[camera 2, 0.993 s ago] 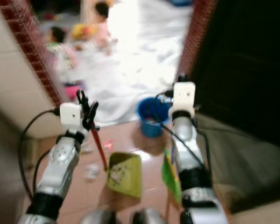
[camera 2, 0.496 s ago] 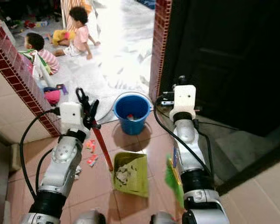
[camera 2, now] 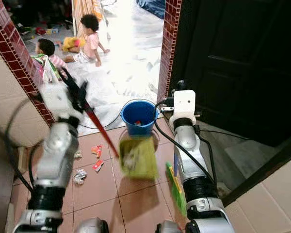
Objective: Sweep floor
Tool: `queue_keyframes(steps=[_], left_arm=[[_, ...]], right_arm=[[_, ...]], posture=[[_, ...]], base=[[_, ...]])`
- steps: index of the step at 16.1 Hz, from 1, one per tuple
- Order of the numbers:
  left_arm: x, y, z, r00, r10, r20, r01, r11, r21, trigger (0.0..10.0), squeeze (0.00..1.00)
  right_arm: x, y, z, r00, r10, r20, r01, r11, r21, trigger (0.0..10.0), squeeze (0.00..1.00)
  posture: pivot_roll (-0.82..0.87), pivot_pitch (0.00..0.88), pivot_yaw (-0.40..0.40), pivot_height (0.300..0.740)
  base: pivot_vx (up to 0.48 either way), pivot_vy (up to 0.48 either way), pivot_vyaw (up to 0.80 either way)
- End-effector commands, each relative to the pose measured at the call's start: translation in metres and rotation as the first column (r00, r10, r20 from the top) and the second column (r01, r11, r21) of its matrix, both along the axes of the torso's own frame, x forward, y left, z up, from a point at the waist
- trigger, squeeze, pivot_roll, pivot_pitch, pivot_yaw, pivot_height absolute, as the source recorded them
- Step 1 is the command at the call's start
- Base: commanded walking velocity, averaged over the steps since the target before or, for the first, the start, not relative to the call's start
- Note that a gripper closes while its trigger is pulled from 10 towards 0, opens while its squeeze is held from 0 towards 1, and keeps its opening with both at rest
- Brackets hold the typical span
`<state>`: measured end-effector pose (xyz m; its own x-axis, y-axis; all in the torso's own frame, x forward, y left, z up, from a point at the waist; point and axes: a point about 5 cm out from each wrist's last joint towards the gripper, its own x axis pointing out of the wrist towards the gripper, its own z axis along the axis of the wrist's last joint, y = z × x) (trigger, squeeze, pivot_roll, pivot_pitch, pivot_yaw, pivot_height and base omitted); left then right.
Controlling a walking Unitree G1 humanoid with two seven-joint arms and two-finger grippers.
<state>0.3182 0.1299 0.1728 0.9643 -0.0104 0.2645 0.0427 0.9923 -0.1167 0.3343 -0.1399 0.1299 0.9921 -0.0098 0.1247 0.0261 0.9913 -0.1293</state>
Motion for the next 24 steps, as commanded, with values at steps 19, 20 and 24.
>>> queue_keyframes(steps=[19, 20, 24], left_arm=[[0.024, 0.025, 0.085, 0.949, 0.144, 0.279, -0.141, 0.990, -0.029, 10.0, 0.00], [0.024, 0.024, 0.085, 0.948, 0.143, 0.283, -0.140, 0.990, -0.031, 10.0, 0.00], [0.026, 0.023, 0.085, 0.944, 0.149, 0.294, -0.149, 0.989, -0.024, 10.0, 0.00]], right_arm=[[-0.001, 0.009, 0.004, 0.998, 0.064, 0.030, -0.063, 0.998, -0.012, 10.0, 0.00], [-0.002, 0.010, 0.004, 0.997, 0.073, 0.032, -0.072, 0.997, -0.017, 10.0, 0.00], [-0.002, 0.014, 0.004, 0.995, 0.094, 0.032, -0.093, 0.995, -0.020, 10.0, 0.00]], posture=[[-0.04, 0.000, 0.044, 0.740], [-0.04, 0.000, 0.044, 0.740], [-0.04, 0.000, 0.042, 0.740]], base=[[0.140, 0.000, 0.00], [0.469, 0.000, 0.00], [0.469, 0.000, 0.00]])
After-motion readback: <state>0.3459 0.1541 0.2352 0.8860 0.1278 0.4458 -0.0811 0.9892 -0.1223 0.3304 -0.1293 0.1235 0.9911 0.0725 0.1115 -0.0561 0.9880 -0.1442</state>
